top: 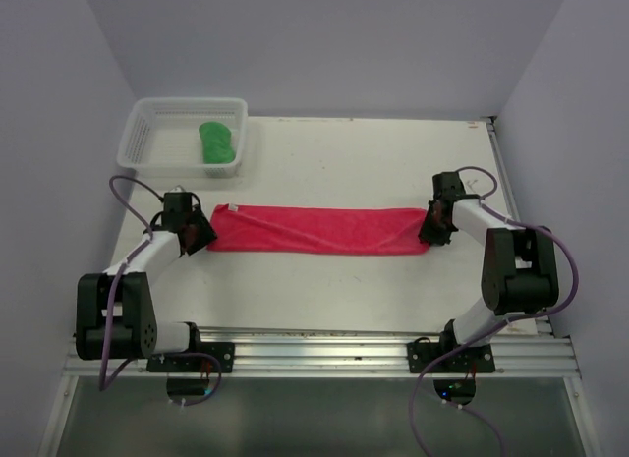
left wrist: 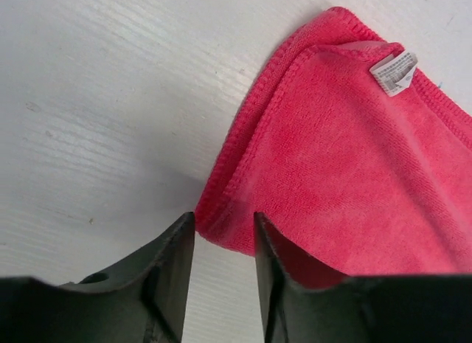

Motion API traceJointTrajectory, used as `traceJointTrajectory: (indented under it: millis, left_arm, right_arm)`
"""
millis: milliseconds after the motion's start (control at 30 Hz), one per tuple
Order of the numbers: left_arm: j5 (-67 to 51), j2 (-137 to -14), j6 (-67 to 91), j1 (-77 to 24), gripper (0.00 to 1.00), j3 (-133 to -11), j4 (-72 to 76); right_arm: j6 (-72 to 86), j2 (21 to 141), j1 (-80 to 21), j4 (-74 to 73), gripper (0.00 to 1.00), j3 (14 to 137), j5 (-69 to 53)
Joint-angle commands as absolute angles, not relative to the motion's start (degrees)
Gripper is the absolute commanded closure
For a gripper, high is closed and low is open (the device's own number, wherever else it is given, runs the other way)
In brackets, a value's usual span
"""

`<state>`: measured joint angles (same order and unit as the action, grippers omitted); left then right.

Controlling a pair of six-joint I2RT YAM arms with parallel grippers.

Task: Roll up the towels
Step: Fold the towel

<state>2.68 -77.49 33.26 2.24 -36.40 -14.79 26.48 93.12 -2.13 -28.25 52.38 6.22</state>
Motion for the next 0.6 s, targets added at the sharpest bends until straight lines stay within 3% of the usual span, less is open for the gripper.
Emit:
traceJointTrajectory:
  millis: [0,267,467,567]
  left_arm:
    - [1.9,-74.2,32.3,3.1,0.51,-40.1,-16.5]
    - [-2.0,-71.6,32.0,3.8,0.32,-43.0,-18.5]
    - [-3.3,-69.7,29.1,3.8,0.15,-47.0,-20.3]
    - [-4.8,-67.7,26.9,3.8,0.14,-47.9,-20.0]
  right_arm:
    - [25.9,94.0,-1.8,-26.9,0.75,51.8,6.2]
    - [25.3,91.6,-1.7,-30.3,0.99,52.9,8.3]
    - [25.2,89.0,-1.0,-35.7,1.00,55.7,12.4]
    - [25.3,86.8,-0.7,-38.6,1.00,57.9,13.4]
